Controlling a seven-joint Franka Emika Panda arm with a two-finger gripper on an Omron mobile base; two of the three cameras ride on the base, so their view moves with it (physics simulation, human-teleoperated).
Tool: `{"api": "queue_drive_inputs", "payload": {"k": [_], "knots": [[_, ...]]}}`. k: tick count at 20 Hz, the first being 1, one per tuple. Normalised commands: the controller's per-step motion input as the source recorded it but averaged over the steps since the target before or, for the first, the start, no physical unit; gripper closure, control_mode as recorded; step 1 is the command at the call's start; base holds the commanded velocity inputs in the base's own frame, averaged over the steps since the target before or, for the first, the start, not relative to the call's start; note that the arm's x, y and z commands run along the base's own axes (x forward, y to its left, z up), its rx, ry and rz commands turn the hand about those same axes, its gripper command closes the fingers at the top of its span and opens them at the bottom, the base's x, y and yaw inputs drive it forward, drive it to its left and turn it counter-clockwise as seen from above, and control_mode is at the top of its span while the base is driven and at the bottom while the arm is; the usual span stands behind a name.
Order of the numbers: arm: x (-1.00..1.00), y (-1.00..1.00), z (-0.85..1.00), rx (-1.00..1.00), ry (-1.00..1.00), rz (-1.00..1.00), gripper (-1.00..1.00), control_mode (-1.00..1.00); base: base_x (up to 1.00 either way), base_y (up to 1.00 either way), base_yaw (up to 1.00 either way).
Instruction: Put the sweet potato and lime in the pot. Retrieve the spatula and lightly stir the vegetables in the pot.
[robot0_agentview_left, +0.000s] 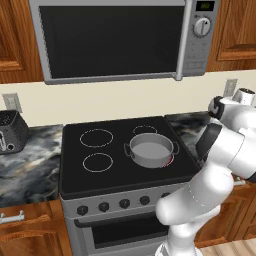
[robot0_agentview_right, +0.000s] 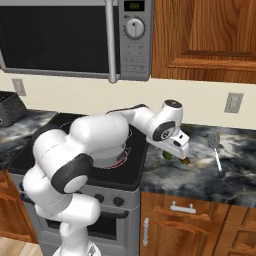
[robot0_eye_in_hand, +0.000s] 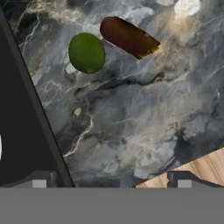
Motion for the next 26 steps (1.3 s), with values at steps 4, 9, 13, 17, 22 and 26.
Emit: {"api": "queue_drive_inputs", "payload": {"k": [4, 9, 13, 17, 22, 26], "knots": [[0.81, 0.0, -0.11, 0.0, 0.0, 0.12, -1.0, -1.0, 0.0, 0.0, 0.0], [0.96, -0.05, -0.09, 0.03, 0.0, 0.16, -1.0, -1.0, 0.0, 0.0, 0.0], [0.91, -0.19, -0.04, 0.03, 0.0, 0.19, -1.0, -1.0, 0.0, 0.0, 0.0], [0.13, -0.19, -0.1, 0.0, 0.0, 0.09, -1.0, -1.0, 0.0, 0.0, 0.0], [0.02, -0.11, -0.17, 0.0, 0.0, 0.04, -1.0, -1.0, 0.0, 0.0, 0.0], [0.01, -0.03, -0.21, 0.0, 0.0, 0.03, -1.0, -1.0, 0.0, 0.0, 0.0]]}}
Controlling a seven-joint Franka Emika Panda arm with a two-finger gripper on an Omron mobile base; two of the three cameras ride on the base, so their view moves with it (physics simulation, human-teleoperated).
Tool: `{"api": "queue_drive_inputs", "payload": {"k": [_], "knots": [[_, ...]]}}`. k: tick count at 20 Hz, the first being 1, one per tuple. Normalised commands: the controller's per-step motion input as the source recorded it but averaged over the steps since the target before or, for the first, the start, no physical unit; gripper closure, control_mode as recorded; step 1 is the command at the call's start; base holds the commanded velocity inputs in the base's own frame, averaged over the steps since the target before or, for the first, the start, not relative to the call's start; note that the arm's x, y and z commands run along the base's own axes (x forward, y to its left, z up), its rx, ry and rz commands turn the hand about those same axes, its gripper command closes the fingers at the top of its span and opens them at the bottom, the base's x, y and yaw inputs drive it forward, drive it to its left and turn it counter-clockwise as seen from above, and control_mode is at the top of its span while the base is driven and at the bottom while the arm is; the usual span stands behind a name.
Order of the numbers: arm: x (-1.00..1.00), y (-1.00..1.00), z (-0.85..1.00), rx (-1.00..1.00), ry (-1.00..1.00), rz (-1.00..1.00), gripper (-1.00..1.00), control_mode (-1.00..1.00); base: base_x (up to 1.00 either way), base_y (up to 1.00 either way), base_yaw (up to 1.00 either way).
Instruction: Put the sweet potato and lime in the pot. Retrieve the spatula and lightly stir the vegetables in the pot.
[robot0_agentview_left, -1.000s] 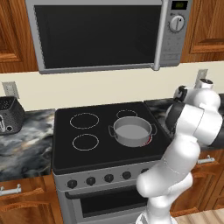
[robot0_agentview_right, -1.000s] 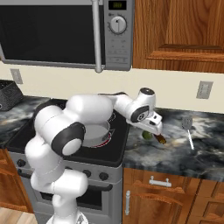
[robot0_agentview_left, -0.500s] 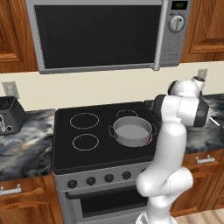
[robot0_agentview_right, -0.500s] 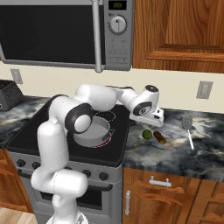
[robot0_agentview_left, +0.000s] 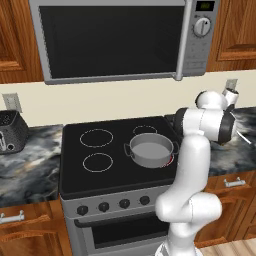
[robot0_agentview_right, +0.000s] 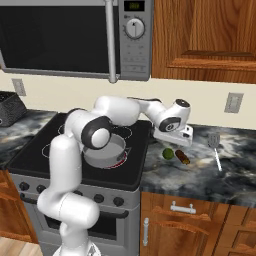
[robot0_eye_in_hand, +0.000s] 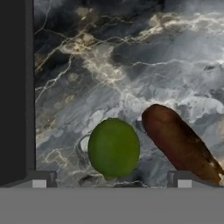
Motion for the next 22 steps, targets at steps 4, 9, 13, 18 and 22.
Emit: {"api": "queue_drive_inputs", "payload": {"k": [4, 9, 13, 18, 22], "knots": [[0.0, 0.03, -0.32, 0.0, 0.0, 0.03, -1.0, -1.0, 0.0, 0.0, 0.0], [0.0, 0.16, -0.47, 0.0, 0.06, 0.03, -1.0, -1.0, 0.0, 0.0, 0.0], [0.0, 0.23, -0.33, 0.0, 0.05, 0.01, -1.0, -1.0, 0.0, 0.0, 0.0], [0.01, 0.12, -0.28, 0.0, 0.03, 0.0, -1.0, -1.0, 0.0, 0.0, 0.0], [0.0, 0.01, -0.27, 0.0, 0.0, 0.0, -1.0, -1.0, 0.0, 0.0, 0.0]]}}
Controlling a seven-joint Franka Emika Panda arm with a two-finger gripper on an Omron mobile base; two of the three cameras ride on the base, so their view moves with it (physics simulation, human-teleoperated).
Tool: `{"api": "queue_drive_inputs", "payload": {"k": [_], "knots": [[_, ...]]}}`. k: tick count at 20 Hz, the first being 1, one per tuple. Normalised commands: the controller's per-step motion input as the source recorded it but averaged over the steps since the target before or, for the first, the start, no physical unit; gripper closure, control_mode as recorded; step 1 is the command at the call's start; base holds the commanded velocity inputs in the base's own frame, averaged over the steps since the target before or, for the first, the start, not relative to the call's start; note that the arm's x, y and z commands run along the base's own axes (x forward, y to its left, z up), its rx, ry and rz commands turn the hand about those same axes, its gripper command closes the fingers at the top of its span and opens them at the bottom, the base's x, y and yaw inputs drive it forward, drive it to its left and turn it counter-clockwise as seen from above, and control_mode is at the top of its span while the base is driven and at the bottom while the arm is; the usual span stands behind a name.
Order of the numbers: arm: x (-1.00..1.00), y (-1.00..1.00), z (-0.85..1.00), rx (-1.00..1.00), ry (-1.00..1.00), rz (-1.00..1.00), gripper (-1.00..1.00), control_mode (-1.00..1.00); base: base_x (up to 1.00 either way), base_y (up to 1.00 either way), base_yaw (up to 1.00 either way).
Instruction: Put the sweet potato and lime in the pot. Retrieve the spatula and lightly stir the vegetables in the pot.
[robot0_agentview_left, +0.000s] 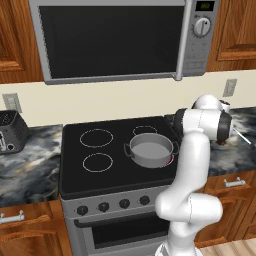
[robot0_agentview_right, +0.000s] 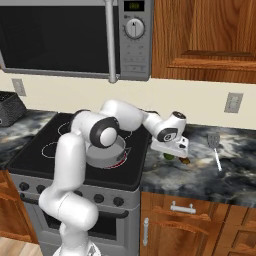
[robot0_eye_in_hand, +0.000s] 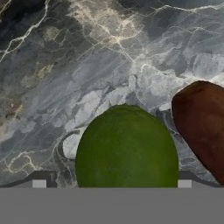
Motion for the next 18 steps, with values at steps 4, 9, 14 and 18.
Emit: {"api": "queue_drive_inputs", "payload": {"k": [4, 9, 14, 18], "knots": [[0.0, 0.0, -0.16, 0.0, 0.0, 0.0, -1.0, -1.0, 0.0, 0.0, 0.0], [0.01, 0.0, -0.06, 0.0, 0.0, 0.0, -1.0, -1.0, 0.0, 0.0, 0.0], [0.0, 0.0, 0.0, 0.0, 0.0, 0.0, 1.0, -1.0, 0.0, 0.0, 0.0], [-0.01, 0.0, 0.0, 0.0, 0.0, 0.0, 1.0, -1.0, 0.0, 0.0, 0.0]]}}
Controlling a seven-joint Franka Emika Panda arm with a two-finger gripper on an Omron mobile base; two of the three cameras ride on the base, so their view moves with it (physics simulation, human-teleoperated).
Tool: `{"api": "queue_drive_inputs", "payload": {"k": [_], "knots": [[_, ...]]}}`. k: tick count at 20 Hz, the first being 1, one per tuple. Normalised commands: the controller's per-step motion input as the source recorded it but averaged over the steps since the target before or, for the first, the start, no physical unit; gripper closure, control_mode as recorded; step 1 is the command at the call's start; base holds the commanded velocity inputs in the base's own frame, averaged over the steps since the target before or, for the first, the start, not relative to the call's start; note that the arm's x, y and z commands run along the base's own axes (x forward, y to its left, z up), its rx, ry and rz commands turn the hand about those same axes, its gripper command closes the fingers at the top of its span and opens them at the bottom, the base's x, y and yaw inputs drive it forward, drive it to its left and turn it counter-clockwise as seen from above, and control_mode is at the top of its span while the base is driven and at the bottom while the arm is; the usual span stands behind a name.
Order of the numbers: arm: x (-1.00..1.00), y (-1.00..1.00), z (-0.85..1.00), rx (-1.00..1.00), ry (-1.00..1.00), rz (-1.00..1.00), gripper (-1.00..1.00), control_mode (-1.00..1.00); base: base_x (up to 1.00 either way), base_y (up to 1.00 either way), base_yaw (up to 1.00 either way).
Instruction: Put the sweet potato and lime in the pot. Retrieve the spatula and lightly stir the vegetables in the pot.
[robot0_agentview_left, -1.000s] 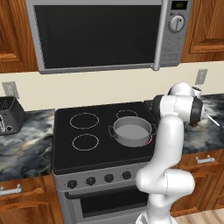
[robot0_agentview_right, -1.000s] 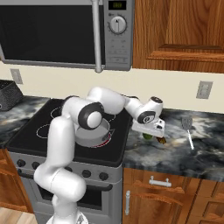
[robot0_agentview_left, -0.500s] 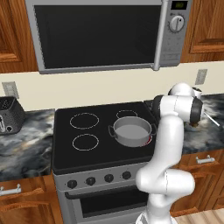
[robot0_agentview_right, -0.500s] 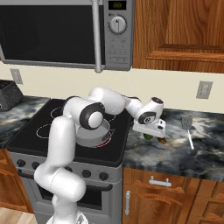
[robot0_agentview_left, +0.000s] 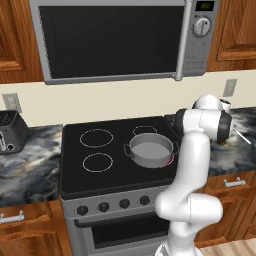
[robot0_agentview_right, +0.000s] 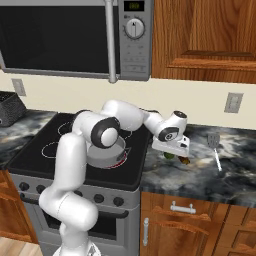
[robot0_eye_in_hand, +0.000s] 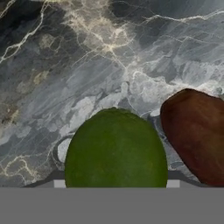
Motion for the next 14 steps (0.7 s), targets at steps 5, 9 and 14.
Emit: {"api": "queue_drive_inputs", "payload": {"k": [5, 9, 14], "knots": [[-0.73, 0.02, 0.04, 0.01, -0.13, 0.0, 1.0, -1.0, 0.0, 0.0, 0.0], [-1.0, 0.22, 0.31, 0.02, -0.25, 0.0, 1.0, -1.0, 0.0, 0.0, 0.0], [-0.89, 0.49, 0.5, 0.0, -0.2, 0.0, 1.0, -1.0, 0.0, 0.0, 0.0]]}}
